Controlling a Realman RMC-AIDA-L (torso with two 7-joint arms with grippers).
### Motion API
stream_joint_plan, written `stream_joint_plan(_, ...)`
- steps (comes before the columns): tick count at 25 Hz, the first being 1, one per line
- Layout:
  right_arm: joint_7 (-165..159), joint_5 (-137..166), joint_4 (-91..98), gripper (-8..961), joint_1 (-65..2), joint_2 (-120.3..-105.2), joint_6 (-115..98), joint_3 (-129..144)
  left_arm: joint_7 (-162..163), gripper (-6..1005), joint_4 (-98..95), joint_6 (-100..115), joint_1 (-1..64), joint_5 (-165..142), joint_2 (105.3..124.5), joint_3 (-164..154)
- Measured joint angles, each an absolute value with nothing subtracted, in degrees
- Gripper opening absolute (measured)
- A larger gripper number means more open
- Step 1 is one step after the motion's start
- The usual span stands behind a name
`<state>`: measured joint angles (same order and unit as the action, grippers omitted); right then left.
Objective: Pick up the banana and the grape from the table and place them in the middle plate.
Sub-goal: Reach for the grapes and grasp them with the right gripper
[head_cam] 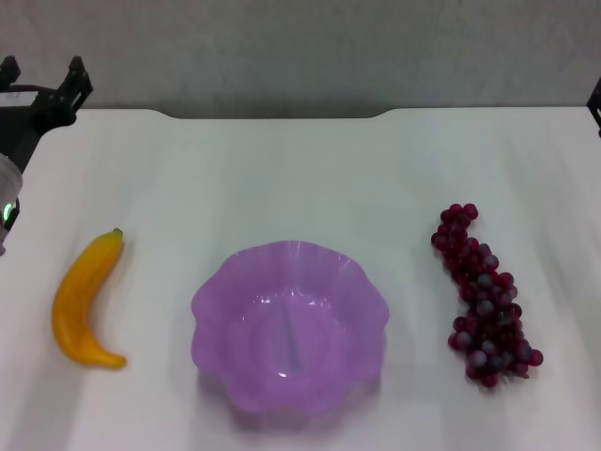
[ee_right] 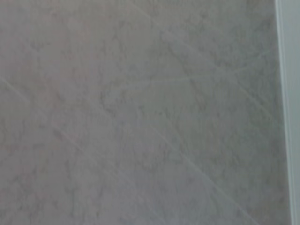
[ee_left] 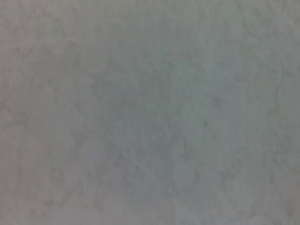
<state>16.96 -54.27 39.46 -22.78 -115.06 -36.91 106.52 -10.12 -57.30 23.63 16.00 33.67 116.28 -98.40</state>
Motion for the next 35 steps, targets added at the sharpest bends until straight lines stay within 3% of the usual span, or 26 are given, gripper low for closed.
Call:
stream_joint_plan(21, 16.9, -54.24, 40.34, 769, -22.62, -115.04, -37.28, 107.03, -10.33, 830, -56.42, 22.58, 16.18, 33.75, 116.28, -96.4)
stream_joint_plan(35, 14.18, -54.74, 46.24, 768, -23.37, -115.1, -17.9, 107.53, -10.41, 830, -55.46, 22.58, 16.71, 33.64, 116.19, -96.39)
